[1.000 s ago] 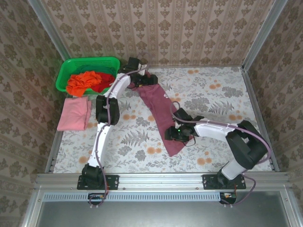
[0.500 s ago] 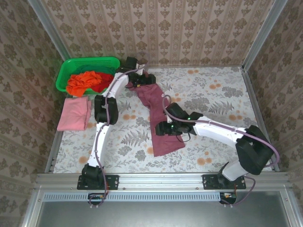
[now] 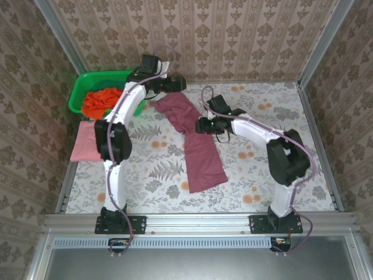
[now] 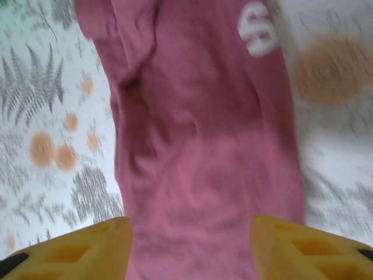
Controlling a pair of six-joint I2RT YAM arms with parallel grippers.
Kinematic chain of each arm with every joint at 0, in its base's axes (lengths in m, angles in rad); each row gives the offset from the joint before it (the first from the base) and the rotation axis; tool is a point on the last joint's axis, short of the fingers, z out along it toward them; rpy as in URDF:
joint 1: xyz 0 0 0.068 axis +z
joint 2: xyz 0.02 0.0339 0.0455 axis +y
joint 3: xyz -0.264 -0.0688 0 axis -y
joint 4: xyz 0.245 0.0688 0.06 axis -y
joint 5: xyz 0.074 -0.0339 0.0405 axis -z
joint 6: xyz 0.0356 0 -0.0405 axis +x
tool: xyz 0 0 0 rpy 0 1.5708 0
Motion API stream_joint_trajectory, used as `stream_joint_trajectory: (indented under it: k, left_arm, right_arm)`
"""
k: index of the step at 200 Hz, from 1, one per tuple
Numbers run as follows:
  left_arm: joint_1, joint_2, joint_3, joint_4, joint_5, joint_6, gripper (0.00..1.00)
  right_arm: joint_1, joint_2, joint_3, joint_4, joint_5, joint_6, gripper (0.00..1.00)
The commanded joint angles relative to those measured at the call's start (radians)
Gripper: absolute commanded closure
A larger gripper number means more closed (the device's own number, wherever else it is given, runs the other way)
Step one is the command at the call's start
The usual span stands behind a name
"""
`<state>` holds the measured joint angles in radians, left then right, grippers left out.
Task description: Fold and stack the t-shirts
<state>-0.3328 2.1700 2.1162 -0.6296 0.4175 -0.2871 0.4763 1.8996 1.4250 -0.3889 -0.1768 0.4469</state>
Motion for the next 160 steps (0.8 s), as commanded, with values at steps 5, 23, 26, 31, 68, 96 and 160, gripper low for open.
stream_joint_trajectory:
  k: [5, 23, 26, 31, 68, 96, 160]
  left_arm:
    - [-0.027, -0.231, -0.308, 0.145, -0.112, -0.016, 0.00]
    - [-0.042, -0.441, -0.620, 0.288, -0.184, -0.051, 0.00]
    - [-0.045, -0.473, -0.670, 0.313, -0.194, -0.056, 0.00]
    - [-0.054, -0.529, -0.752, 0.350, -0.214, -0.066, 0.00]
    - [-0.170, -0.829, -1.142, 0.430, -0.328, -0.069, 0.00]
    - [-0.249, -0.984, -1.323, 0.462, -0.360, -0.085, 0.00]
    - [-0.311, -1.162, -1.472, 0.499, -0.374, -0.011, 0.00]
  right_arm:
    - [-0.008, 0.179, 0.225, -0.002, -0.094, -0.045, 0.47]
    - [-0.008, 0.313, 0.388, -0.012, -0.150, -0.016, 0.50]
    - [-0.008, 0.337, 0.417, -0.018, -0.161, -0.013, 0.50]
    - [-0.008, 0.374, 0.470, -0.022, -0.182, -0.003, 0.50]
    - [-0.005, 0.624, 0.812, -0.053, -0.282, 0.098, 0.50]
    - [-0.009, 0.781, 1.021, -0.112, -0.254, 0.167, 0.49]
    - [-0.087, 0.835, 1.086, -0.266, -0.033, 0.216, 0.45]
